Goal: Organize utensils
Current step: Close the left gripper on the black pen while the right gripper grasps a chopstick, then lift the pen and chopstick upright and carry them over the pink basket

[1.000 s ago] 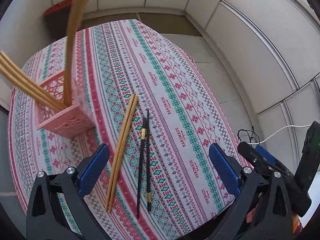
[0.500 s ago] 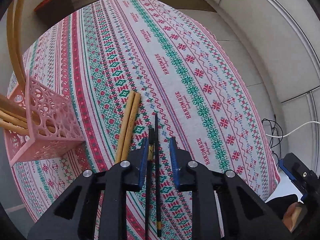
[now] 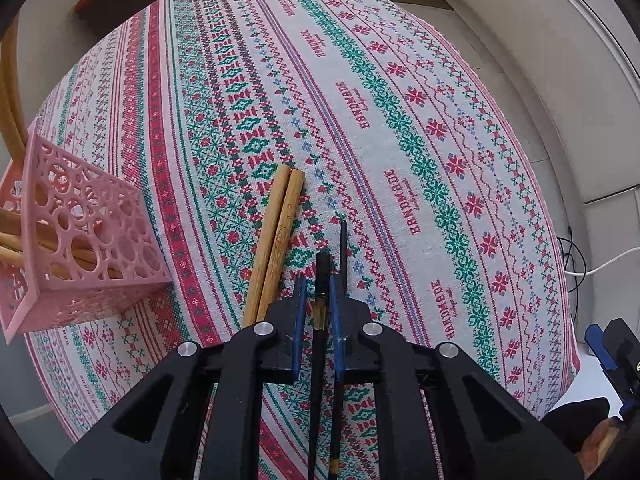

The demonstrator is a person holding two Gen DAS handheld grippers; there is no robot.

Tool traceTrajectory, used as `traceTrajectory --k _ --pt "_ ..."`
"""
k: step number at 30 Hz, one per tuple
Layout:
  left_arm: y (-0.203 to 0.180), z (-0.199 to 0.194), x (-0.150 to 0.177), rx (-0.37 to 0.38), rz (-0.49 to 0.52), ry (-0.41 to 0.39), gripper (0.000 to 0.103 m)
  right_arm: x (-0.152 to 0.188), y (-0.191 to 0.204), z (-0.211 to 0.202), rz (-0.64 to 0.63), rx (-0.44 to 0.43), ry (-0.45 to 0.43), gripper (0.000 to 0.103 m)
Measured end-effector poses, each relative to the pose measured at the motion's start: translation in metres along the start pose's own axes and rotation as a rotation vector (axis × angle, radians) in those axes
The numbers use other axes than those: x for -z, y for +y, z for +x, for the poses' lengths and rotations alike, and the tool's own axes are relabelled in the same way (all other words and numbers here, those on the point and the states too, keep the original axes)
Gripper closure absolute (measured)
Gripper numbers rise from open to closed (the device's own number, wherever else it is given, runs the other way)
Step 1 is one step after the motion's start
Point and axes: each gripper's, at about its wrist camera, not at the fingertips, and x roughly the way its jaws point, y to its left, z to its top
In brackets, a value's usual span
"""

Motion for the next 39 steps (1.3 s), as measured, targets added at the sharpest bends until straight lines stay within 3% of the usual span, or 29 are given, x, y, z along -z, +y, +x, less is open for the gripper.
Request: traceTrajectory --k 5,9,13,16,20,22,26,28,31,33,35,39 --pt "0.0 0.012 -0.002 -0.003 0.026 -0.018 0.093 0.001 0.002 0.004 -0.014 0.017 0.004 0.007" --pt "0.003 0.005 0.01 -0.007 0.043 -0.081 0.097 0.001 0.006 0.012 -0.021 0.053 0.024 0.007" --pt "0.011 -0.031 0.031 0.021 0.053 -0.162 0.097 0.002 0.03 0.026 -0.066 0.071 0.064 0.007" --pt "0.02 -0.069 0.056 0.049 0.055 -0.239 0.097 0.0 0.07 0.039 -0.152 0.07 0.08 0.007" --pt "0.035 -0.121 0.092 0.09 0.026 -0.36 0.097 0.005 0.119 0.069 -0.23 0.077 0.162 0.008" --pt "0.043 -0.139 0.103 0.096 0.012 -0.406 0.097 0.011 0.142 0.088 -0.286 0.131 0.182 0.013" --pt "0.061 -0.161 0.124 0.107 -0.015 -0.457 0.097 0.021 0.165 0.124 -0.343 0.24 0.226 0.036" --pt "0.069 -0.167 0.133 0.12 -0.023 -0.469 0.097 0.023 0.17 0.13 -0.351 0.283 0.194 0.038" --pt "0.078 -0.176 0.141 0.127 -0.029 -0.487 0.097 0.027 0.184 0.135 -0.386 0.315 0.165 0.064" --pt "0.082 -0.183 0.145 0.132 -0.031 -0.504 0.097 0.031 0.193 0.14 -0.419 0.342 0.15 0.094" --pt "0.086 -0.188 0.148 0.135 -0.036 -0.519 0.097 0.034 0.196 0.141 -0.417 0.344 0.135 0.098" --pt "0.09 -0.198 0.154 0.136 -0.045 -0.54 0.097 0.033 0.183 0.12 -0.349 0.225 0.096 0.099"
